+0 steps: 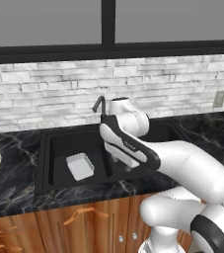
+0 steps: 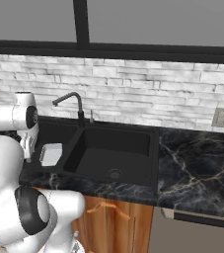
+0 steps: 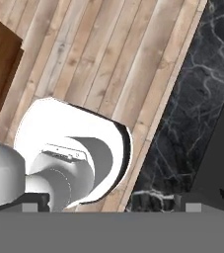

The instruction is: Place the tupperware in the left basin and the bowl in the right basin of the sink.

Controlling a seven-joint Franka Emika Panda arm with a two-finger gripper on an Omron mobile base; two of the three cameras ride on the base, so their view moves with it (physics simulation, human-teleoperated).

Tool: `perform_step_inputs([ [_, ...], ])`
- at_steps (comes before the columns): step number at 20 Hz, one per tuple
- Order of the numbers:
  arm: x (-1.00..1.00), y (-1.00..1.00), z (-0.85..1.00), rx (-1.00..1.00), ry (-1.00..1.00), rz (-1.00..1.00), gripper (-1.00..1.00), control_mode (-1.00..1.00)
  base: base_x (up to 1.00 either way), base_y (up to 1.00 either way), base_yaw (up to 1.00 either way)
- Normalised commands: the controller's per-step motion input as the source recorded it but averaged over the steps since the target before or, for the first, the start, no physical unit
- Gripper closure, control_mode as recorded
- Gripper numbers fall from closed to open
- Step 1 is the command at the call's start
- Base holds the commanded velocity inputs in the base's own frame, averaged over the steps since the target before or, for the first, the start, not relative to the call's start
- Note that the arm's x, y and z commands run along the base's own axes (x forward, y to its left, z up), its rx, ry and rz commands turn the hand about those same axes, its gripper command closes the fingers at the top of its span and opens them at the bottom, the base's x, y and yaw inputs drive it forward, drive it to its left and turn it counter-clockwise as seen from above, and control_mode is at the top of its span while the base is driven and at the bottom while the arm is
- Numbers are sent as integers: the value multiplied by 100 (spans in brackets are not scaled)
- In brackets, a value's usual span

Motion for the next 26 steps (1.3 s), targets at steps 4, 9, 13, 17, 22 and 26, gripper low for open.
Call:
perform_step_inputs([
  [4,-59,-33,11,-3,0,16,-100,-100,0,0,0],
  [9,-41,-38,25,0,-4,19,-100,-100,0,0,0],
  [13,-32,-38,32,1,-3,24,-100,-100,0,0,0],
  [17,-34,-43,24,2,-3,29,-100,-100,0,0,0],
  [22,-43,-43,12,1,-4,30,-100,-100,0,0,0],
  [26,-14,-40,2,3,-1,21,-100,-100,0,0,0],
])
